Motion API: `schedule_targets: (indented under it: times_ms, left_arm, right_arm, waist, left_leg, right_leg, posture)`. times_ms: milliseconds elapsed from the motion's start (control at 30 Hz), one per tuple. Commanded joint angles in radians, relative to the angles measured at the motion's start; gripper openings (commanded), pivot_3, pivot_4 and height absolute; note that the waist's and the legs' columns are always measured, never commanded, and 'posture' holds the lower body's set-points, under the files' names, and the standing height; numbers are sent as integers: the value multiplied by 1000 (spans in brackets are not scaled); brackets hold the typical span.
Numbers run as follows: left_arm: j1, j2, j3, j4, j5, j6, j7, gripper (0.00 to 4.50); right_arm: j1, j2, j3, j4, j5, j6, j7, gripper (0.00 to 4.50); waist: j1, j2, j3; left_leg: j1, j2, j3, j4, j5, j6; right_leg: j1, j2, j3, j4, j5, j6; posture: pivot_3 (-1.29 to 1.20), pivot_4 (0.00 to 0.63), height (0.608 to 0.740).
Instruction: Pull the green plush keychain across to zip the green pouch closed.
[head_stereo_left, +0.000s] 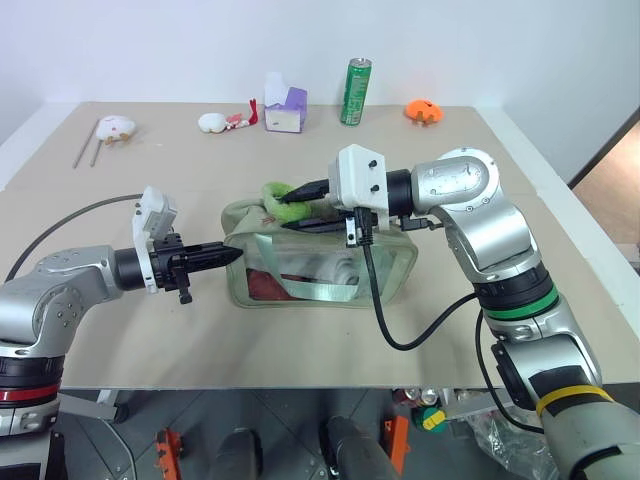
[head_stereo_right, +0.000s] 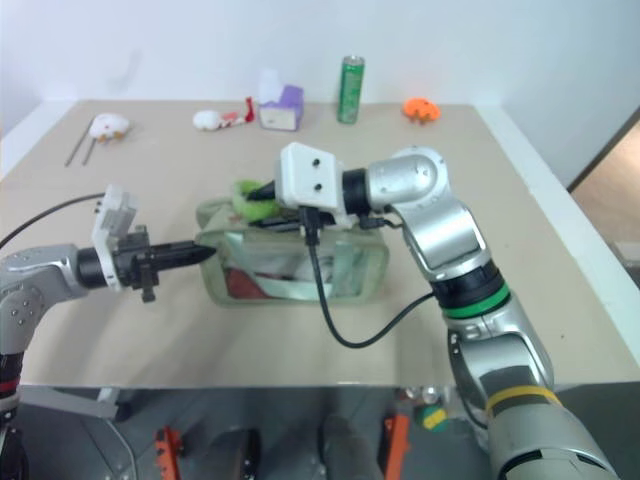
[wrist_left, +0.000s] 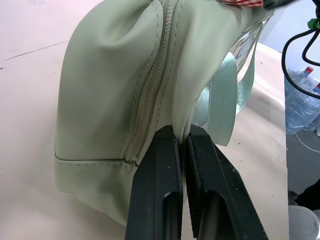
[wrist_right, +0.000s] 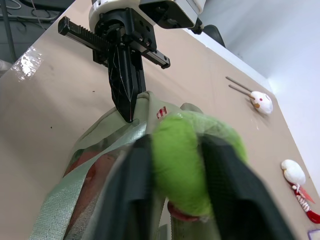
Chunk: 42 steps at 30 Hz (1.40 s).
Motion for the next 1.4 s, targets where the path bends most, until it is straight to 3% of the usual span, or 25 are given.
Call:
schedule_targets:
  times_ms: [33, 367, 667, 833, 933, 1033, 1133, 1233, 1400]
  left_arm:
    - [-10, 7, -7, -24, 8, -9, 2, 0]
    - [-12, 2, -10, -22, 7, -13, 9, 0]
    - [10, 0, -3, -34, -2, -11, 15, 0]
    - [21, 11, 10, -29, -9, -7, 9, 0]
    - [25, 8, 13, -24, -12, -6, 7, 0]
    - [28, 1, 10, -23, -14, -5, 7, 0]
    - [29, -5, 10, -23, -20, -1, 9, 0]
    - [27, -8, 9, -24, -24, 3, 12, 0]
    - [27, -9, 13, -32, -31, 13, 21, 0]
  right_arm:
    - [-38, 0, -27, -21, 6, -3, -3, 59]
    - [-36, -77, -66, 27, -35, -99, 2, 59]
    - [47, -466, -163, 120, -190, -266, 13, 59]
    - [238, -676, -209, 0, -248, -319, 52, 59]
    - [404, -734, -227, -78, -276, -347, 38, 59]
    - [553, -730, -216, -147, -298, -357, 12, 59]
    - [632, -651, -145, -188, -340, -385, -39, 59]
    - [672, -536, -58, -163, -393, -444, -99, 59]
    - [648, -437, -14, -70, -447, -481, -140, 59]
  waist:
    - [0, 0, 0]
    - [1, 0, 0]
    - [7, 0, 0]
    - [6, 0, 0]
    - [5, 0, 0]
    - [5, 0, 0]
    - [4, 0, 0]
    - [3, -2, -2]
    - [-2, -6, -4]
  left_leg:
    - [0, 0, 0, 0, 0, 0]
    - [0, 0, 0, 0, 0, 0]
    - [-1, -5, 1, -1, 0, 0]
    - [1, -6, 3, -2, -1, 1]
    - [2, -6, 3, -1, -1, 1]
    - [4, -6, 3, 0, -1, 1]
    - [4, -6, 4, 1, -1, 1]
    - [6, -6, 4, 2, -1, 1]
    - [8, -6, 5, 2, -1, 1]
  right_leg:
    - [0, 0, 0, 0, 0, 0]
    - [0, 0, 0, 0, 0, 0]
    - [0, -6, 0, 0, -3, 3]
    - [1, -8, 1, 0, -6, 5]
    - [2, -9, 1, 0, -6, 5]
    - [4, -9, 1, 0, -6, 5]
    - [4, -9, 1, 0, -5, 6]
    - [6, -9, 2, 0, -4, 5]
    - [7, -8, 2, 0, -4, 4]
  posture:
    - [0, 150, 740]
    - [0, 150, 740]
    - [0, 150, 740]
    - [0, 150, 740]
    - [0, 150, 740]
    - [0, 150, 740]
    - [0, 150, 740]
    - [0, 150, 740]
    - [0, 150, 740]
